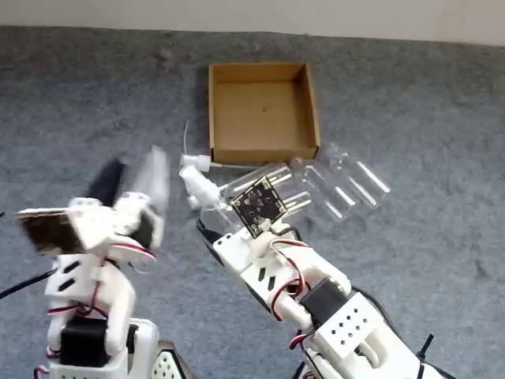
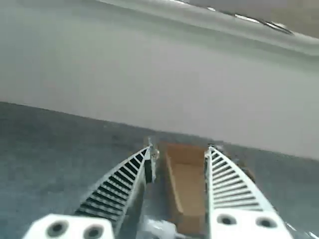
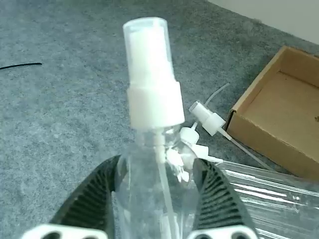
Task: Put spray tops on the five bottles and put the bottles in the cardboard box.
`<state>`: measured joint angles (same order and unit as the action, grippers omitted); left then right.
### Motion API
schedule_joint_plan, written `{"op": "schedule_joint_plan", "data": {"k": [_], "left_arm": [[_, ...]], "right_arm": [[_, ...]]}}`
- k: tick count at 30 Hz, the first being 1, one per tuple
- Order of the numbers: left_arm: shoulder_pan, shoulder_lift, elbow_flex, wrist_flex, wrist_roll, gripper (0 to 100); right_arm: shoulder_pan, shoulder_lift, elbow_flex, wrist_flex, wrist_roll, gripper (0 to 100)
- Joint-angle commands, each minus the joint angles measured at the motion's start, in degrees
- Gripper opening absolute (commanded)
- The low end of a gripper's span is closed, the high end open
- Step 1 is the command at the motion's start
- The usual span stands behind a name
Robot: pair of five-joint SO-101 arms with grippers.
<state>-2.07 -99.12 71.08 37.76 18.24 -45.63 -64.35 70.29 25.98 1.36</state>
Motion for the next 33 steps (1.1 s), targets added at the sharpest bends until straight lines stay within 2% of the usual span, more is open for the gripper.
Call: {"op": "schedule_joint_plan", "data": {"k": [1,5,10,17,27,33], "left_arm": [[-3.3,0.31,1.01,-5.89,-0.09,13],[1.89,0.31,3.82,-7.47,-0.44,13],[9.01,0.31,6.37,-7.21,-7.3,13],[15.78,0.31,8.57,-7.12,-10.81,13],[14.64,-0.31,6.2,-7.03,-10.64,13],[10.77,-0.4,-0.66,-1.23,-10.46,13]], "right_arm": [[0.57,-1.45,-1.63,-1.54,-0.18,0.3],[0.57,-1.45,-1.63,-1.54,-0.18,0.3],[0.57,-1.45,-1.54,-1.54,-0.18,0.3],[0.57,-1.45,-1.54,-1.54,-0.18,0.3],[0.57,-1.19,-1.71,-1.54,-0.18,0.3],[4.53,-1.1,-1.98,-1.54,-0.18,0.3]]}}
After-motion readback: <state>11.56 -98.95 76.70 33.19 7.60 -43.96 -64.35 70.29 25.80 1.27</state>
